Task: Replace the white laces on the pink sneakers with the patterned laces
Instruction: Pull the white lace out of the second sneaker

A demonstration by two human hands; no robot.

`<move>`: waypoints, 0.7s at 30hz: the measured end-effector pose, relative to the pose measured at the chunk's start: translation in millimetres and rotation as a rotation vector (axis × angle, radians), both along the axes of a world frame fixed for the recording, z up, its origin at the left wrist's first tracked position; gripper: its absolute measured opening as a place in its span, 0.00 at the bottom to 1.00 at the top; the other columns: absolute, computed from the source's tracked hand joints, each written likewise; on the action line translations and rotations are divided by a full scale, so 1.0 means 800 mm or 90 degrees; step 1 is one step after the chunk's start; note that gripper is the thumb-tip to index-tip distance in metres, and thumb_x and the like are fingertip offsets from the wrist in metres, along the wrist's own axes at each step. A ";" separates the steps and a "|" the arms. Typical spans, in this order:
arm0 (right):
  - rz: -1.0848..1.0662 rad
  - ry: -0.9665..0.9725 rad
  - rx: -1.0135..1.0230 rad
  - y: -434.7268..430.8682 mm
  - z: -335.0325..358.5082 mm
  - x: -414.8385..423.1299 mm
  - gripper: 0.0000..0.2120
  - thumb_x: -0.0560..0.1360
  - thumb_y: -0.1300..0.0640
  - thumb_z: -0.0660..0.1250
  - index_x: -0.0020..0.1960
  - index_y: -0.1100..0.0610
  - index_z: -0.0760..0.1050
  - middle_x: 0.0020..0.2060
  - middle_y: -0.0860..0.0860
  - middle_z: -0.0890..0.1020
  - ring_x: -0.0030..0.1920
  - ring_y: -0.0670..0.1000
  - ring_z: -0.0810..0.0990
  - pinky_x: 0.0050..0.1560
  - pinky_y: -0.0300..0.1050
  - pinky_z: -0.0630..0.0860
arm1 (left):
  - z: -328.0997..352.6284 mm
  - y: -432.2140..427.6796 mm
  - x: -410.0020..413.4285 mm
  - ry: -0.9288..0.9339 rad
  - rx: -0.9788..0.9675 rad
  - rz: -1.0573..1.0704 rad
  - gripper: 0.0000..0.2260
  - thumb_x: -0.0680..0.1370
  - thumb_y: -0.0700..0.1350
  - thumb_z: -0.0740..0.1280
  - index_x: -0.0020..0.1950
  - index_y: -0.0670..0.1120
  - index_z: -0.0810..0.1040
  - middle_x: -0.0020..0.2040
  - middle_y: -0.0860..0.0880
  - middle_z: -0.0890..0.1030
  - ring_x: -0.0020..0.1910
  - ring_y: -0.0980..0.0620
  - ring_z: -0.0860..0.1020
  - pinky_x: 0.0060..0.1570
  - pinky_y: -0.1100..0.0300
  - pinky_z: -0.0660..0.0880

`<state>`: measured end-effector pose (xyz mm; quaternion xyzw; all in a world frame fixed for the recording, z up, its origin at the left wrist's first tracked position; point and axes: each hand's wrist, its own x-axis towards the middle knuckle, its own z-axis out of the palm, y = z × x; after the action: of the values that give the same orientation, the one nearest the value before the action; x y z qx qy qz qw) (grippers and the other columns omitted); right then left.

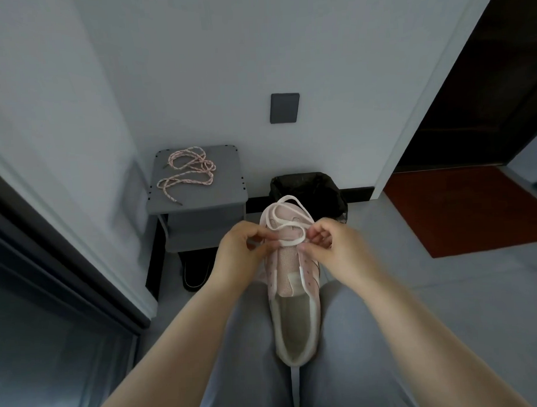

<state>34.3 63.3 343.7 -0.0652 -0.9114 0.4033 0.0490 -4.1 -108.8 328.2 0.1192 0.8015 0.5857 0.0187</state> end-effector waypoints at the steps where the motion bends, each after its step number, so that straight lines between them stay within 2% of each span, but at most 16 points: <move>1: -0.010 -0.003 -0.007 0.000 -0.002 -0.002 0.05 0.70 0.55 0.72 0.42 0.53 0.76 0.35 0.44 0.77 0.34 0.41 0.73 0.39 0.36 0.71 | 0.002 0.001 -0.001 -0.004 -0.022 -0.002 0.09 0.71 0.39 0.71 0.37 0.53 0.78 0.44 0.53 0.78 0.43 0.56 0.76 0.46 0.70 0.72; 3: -0.009 -0.011 0.012 0.001 -0.001 -0.005 0.03 0.72 0.56 0.69 0.41 0.54 0.76 0.33 0.43 0.76 0.33 0.41 0.73 0.36 0.33 0.69 | 0.005 0.003 -0.003 -0.016 -0.055 -0.013 0.08 0.74 0.40 0.69 0.37 0.51 0.76 0.42 0.53 0.78 0.41 0.59 0.75 0.41 0.75 0.70; 5: 0.003 -0.018 0.031 0.004 0.004 -0.009 0.04 0.74 0.56 0.67 0.41 0.54 0.75 0.32 0.43 0.76 0.32 0.40 0.72 0.34 0.31 0.67 | 0.008 0.004 -0.007 -0.016 -0.069 -0.009 0.07 0.75 0.41 0.66 0.38 0.49 0.76 0.39 0.51 0.79 0.36 0.58 0.74 0.36 0.74 0.68; 9: 0.000 -0.002 0.104 0.008 0.012 -0.015 0.05 0.76 0.54 0.64 0.44 0.55 0.74 0.31 0.43 0.74 0.32 0.42 0.71 0.34 0.39 0.67 | 0.010 0.007 -0.012 -0.031 -0.052 0.015 0.07 0.77 0.41 0.64 0.39 0.44 0.76 0.34 0.51 0.77 0.32 0.58 0.72 0.33 0.72 0.68; 12: -0.053 0.065 0.092 0.004 0.017 -0.012 0.05 0.77 0.55 0.61 0.45 0.56 0.73 0.33 0.45 0.75 0.33 0.46 0.71 0.38 0.42 0.67 | 0.001 0.010 -0.010 -0.148 0.074 0.050 0.09 0.78 0.40 0.61 0.39 0.44 0.75 0.32 0.51 0.74 0.31 0.57 0.70 0.33 0.71 0.70; 15: -0.143 0.218 0.014 0.012 0.038 -0.006 0.03 0.78 0.56 0.61 0.45 0.54 0.69 0.37 0.48 0.77 0.36 0.49 0.74 0.36 0.39 0.64 | -0.008 0.007 -0.007 -0.260 0.229 0.076 0.12 0.79 0.40 0.59 0.37 0.43 0.74 0.30 0.50 0.72 0.30 0.56 0.68 0.33 0.69 0.71; 17: -0.052 0.220 0.037 0.014 0.047 -0.006 0.03 0.77 0.57 0.62 0.45 0.51 0.69 0.37 0.49 0.78 0.38 0.50 0.76 0.38 0.42 0.69 | -0.009 0.007 -0.006 -0.288 0.290 0.074 0.13 0.80 0.39 0.58 0.37 0.43 0.74 0.30 0.50 0.72 0.30 0.57 0.68 0.33 0.68 0.72; 19: 0.099 0.108 0.085 -0.002 0.042 -0.003 0.04 0.77 0.56 0.61 0.47 0.47 0.70 0.35 0.47 0.77 0.35 0.47 0.76 0.37 0.45 0.72 | -0.006 0.008 -0.005 -0.288 0.308 0.048 0.13 0.80 0.39 0.57 0.37 0.42 0.73 0.29 0.50 0.72 0.29 0.57 0.68 0.32 0.68 0.71; 21: 0.185 0.006 0.141 -0.027 0.030 0.003 0.05 0.76 0.56 0.62 0.47 0.47 0.74 0.30 0.45 0.74 0.31 0.42 0.73 0.33 0.41 0.68 | -0.005 0.007 -0.004 -0.280 0.312 0.028 0.12 0.80 0.39 0.57 0.39 0.41 0.73 0.31 0.49 0.73 0.31 0.55 0.70 0.36 0.66 0.73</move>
<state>36.7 41.4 367.9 0.0750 -0.9500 0.3032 0.0010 -7.2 -103.1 324.2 -0.0266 0.6157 0.7732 0.1495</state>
